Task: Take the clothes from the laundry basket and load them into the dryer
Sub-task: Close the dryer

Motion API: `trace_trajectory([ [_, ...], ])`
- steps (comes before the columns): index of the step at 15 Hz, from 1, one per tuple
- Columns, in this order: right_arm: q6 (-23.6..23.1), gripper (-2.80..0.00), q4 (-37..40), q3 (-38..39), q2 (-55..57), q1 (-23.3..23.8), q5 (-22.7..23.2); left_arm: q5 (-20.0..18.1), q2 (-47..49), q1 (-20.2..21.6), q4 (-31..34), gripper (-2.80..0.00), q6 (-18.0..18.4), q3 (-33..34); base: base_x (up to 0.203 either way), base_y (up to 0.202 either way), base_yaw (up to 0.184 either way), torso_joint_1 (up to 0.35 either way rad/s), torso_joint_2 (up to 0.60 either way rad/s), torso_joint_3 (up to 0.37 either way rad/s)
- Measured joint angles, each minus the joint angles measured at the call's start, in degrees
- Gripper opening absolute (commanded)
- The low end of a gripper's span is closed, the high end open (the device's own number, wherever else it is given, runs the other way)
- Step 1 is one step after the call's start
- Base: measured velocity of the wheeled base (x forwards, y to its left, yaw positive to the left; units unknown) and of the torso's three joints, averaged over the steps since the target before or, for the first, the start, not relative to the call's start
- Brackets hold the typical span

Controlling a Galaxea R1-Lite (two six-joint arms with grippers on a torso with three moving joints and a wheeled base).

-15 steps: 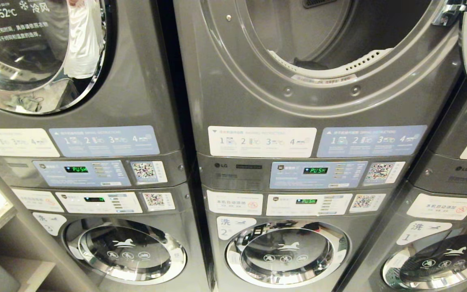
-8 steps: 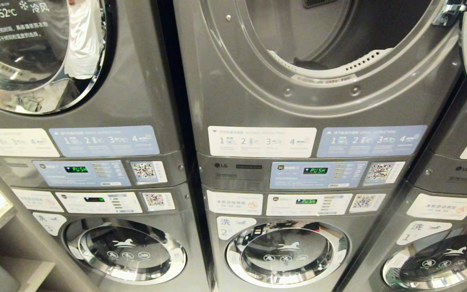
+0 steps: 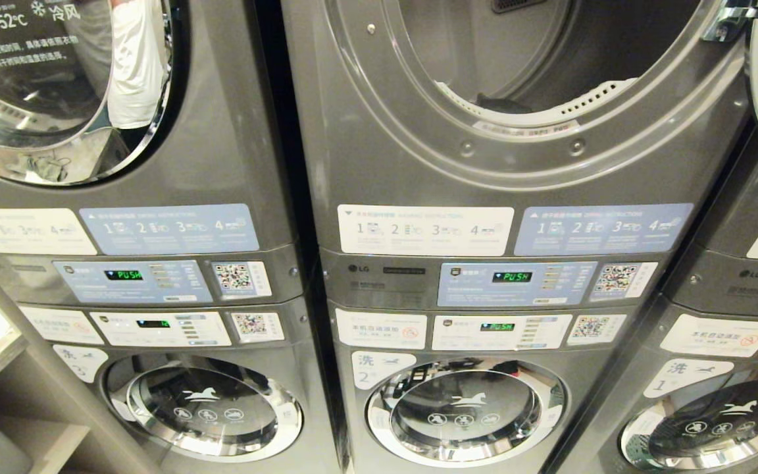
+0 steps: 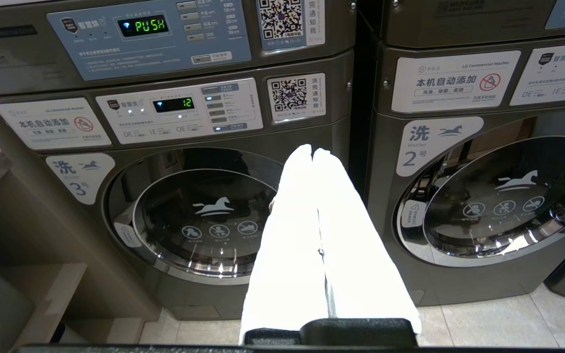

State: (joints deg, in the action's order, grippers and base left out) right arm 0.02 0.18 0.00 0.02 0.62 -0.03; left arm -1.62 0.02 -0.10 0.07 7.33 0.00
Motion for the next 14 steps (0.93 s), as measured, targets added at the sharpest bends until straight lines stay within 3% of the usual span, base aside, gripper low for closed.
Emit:
trace_trajectory([
  [6, -0.02, -2.8, -0.02, 0.0, 0.0, 0.05, 0.0, 0.39, 0.0, -0.03, 0.02, -2.8, -0.2, 0.0, 0.001, -0.013, 0.0, 0.0, 0.0, 0.0],
  [14, -0.02, -2.8, -0.02, 0.0, 0.0, 0.0, 0.03, 0.39, 0.0, 0.0, -0.07, -2.8, -0.17, 0.0, 0.0, -0.187, 0.0, 0.003, 0.0, 0.0],
])
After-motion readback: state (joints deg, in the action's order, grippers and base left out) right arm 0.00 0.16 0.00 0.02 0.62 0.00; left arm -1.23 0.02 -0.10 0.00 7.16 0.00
